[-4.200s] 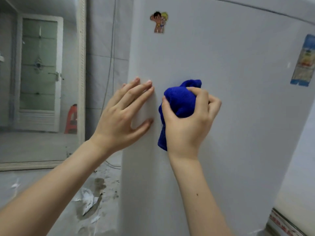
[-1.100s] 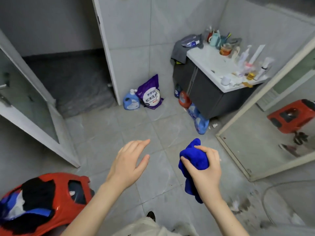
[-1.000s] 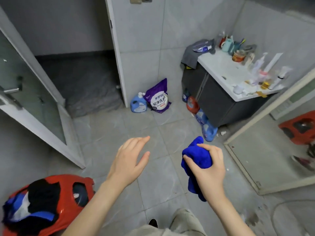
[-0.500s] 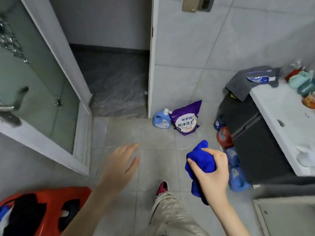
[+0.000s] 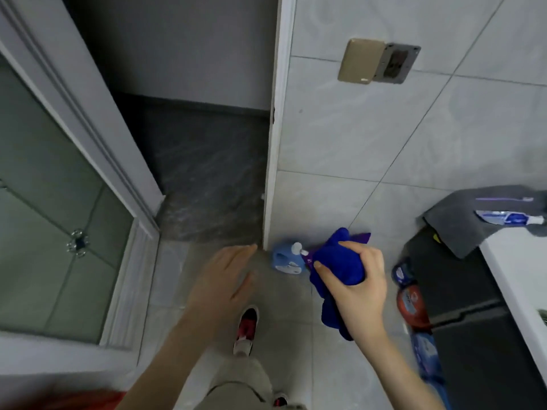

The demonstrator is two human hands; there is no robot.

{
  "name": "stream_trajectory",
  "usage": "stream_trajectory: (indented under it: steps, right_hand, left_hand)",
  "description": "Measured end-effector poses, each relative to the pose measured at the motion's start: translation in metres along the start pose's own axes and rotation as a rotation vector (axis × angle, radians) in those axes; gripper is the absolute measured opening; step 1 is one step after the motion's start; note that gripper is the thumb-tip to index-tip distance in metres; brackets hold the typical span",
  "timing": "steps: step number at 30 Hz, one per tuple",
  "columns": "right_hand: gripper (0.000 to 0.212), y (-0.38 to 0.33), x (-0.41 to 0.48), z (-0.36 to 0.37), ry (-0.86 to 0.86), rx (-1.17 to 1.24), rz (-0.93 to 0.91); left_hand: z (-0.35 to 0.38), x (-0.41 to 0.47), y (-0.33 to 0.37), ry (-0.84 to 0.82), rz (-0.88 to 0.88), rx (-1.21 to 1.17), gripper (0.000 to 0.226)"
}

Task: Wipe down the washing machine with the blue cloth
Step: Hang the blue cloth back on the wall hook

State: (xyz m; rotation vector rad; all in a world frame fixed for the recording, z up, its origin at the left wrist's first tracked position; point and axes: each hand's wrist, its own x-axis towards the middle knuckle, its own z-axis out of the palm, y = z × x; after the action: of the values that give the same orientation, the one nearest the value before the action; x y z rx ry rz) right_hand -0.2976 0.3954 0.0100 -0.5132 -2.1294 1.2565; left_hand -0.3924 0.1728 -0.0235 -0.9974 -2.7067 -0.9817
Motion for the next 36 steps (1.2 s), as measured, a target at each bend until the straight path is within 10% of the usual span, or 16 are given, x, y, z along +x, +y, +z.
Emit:
stream_trajectory:
  steps: [15, 24, 36]
  right_hand:
    - [0.043, -0.051, 0.222, 0.067, 0.063, 0.126, 0.010]
    - [0.061, -0.107, 0.312, 0.045, 0.073, 0.190, -0.226]
    - [0.070, -0.124, 0.392, -0.014, -0.108, 0.105, -0.273]
  left_hand:
    - [-0.046, 0.308, -0.029, -0.082, 0.304, -0.201, 0.054]
    - [-0.073, 0.428, 0.069, -0.429, 0.229, -0.970, 0.041]
    - [-0.096, 0.498, 0.135, -0.061, 0.430, -0.848, 0.009]
